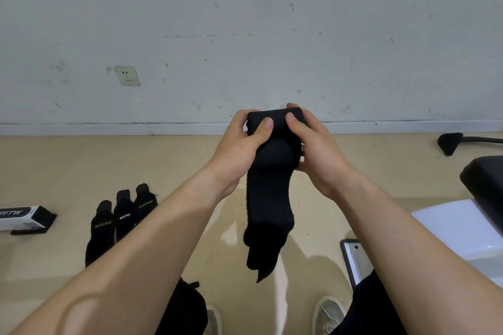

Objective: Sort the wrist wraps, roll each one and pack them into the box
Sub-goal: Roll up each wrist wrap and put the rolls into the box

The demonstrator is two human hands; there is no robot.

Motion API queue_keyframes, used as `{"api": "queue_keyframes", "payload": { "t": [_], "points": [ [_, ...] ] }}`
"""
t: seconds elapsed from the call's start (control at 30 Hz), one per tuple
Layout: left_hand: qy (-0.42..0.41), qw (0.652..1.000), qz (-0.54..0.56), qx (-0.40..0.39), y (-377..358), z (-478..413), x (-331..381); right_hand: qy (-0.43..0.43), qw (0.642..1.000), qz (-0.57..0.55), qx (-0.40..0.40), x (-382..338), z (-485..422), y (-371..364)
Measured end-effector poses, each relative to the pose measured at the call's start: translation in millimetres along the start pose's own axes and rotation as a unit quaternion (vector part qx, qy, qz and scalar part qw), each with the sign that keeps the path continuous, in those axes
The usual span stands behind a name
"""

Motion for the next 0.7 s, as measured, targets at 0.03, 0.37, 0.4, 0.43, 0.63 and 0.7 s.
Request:
{"api": "queue_keyframes", "payload": {
  "t": [0.03, 0.37, 0.4, 0.43, 0.63, 0.7],
  "points": [
    [-0.004, 1.000, 0.000, 0.001, 1, 0, 0, -0.002, 1.000, 0.001, 0.000, 1, 0, -2],
    [-0.057, 0.996, -0.065, -0.031, -2, 0, -4, -0.024, 0.999, -0.042, 0.022, 8, -3, -13],
    [-0.056, 0.996, -0.064, -0.032, -2, -1, -4, -0.019, 0.998, -0.043, 0.028, 8, -3, -12],
    [-0.053, 0.996, -0.063, -0.029, -2, -1, -4, -0.017, 0.998, -0.044, 0.033, 7, -3, -11],
    [0.022, 0.999, -0.019, 0.028, 2, -6, -10, -0.009, 0.997, -0.055, 0.044, 7, -3, -5],
    [0.026, 0.999, -0.025, 0.025, 1, -6, -9, 0.000, 0.998, -0.053, 0.031, 6, -2, -6]
  ]
}}
Point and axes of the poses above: each hand's wrist, its own z-axis away from the middle knuckle, its own y-axis out of the back of the hand, x = y × z, the point moved 4 cm from there along -z, towards the middle knuckle, and after that the axes turned 15 degrees about z, right-handed, at the moved point
